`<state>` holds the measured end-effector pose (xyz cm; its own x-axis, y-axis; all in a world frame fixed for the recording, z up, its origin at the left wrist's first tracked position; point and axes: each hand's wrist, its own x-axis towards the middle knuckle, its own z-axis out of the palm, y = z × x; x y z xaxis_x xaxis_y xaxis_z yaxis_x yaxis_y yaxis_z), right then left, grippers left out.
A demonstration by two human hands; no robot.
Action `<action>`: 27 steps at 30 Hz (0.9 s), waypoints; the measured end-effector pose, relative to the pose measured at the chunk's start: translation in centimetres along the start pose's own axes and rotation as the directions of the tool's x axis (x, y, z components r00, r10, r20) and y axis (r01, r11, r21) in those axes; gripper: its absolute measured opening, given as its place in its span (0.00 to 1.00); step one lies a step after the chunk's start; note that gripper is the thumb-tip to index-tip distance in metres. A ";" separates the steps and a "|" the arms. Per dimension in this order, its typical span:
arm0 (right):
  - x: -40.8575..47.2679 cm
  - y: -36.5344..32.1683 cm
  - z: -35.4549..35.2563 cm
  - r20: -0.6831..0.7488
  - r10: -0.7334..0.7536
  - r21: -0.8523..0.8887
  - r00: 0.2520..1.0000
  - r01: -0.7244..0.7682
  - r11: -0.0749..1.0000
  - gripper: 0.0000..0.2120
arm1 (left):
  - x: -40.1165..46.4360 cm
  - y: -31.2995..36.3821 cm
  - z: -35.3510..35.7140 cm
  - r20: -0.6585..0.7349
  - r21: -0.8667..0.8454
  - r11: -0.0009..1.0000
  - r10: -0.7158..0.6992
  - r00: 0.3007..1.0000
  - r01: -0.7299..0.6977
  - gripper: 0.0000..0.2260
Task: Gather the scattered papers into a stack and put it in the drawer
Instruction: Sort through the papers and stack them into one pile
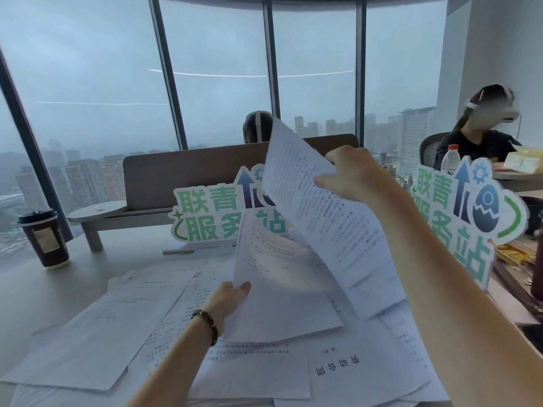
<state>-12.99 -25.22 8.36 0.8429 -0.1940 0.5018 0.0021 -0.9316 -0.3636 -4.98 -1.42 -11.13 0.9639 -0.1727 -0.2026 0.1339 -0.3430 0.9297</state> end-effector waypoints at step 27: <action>0.5 3.1 3.4 0.227 0.221 0.931 0.948 -0.278 0.235 0.09 | -0.2 0.0 -0.5 0.048 -0.265 0.963 0.058 0.997 -0.043 0.12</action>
<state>-10.70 -27.17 4.82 0.9222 -0.3197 0.2174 0.2674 0.1215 -0.9559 -5.05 -0.94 -10.93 0.9580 -0.2360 -0.1628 0.1481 -0.0787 0.9858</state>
